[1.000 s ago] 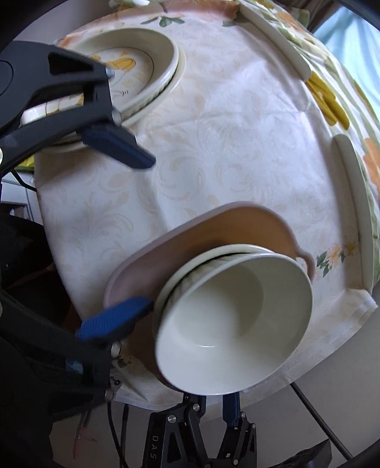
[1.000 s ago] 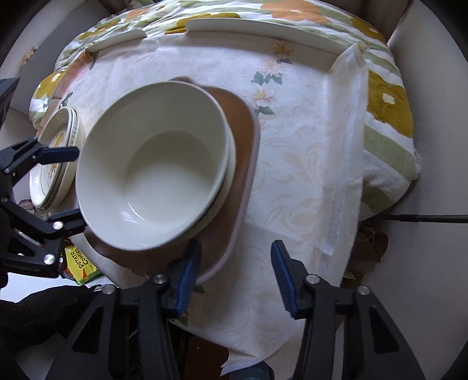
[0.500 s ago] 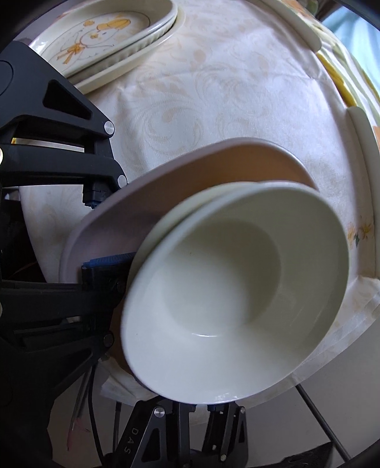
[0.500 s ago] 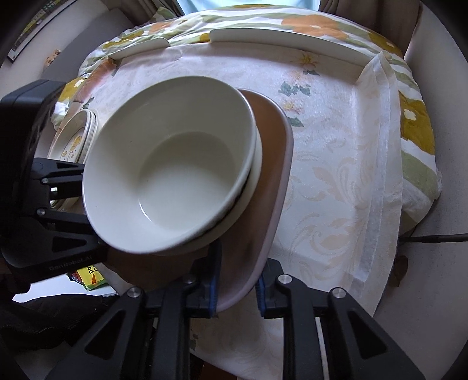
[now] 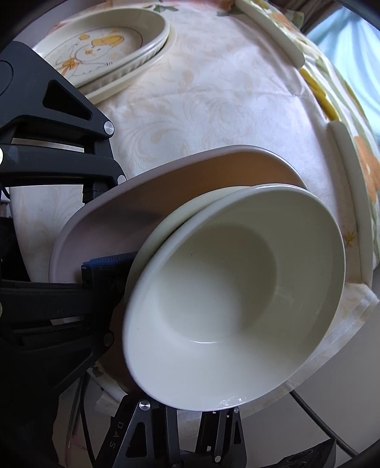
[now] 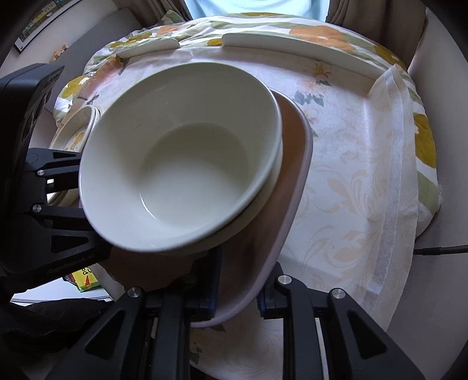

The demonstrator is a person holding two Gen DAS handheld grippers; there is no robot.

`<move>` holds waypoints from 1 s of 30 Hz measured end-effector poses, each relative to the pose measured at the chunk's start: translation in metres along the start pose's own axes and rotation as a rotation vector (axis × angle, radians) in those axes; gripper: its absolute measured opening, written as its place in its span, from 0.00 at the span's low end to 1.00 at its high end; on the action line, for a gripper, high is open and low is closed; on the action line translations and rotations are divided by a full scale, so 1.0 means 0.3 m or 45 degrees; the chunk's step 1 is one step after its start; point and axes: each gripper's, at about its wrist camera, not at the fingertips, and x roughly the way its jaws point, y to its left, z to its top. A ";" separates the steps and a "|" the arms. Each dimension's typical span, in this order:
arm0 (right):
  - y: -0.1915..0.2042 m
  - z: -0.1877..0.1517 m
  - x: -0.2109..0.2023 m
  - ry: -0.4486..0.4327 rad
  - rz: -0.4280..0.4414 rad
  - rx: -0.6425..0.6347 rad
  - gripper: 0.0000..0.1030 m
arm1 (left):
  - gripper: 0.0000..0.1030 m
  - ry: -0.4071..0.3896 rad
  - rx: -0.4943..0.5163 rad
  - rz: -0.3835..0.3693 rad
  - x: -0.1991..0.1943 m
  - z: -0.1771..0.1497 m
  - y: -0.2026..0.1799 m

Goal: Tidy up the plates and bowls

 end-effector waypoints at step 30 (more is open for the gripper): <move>0.718 0.258 -0.028 -0.067 -0.005 -0.082 0.18 | 0.21 -0.083 -0.010 0.083 -0.399 -0.330 0.646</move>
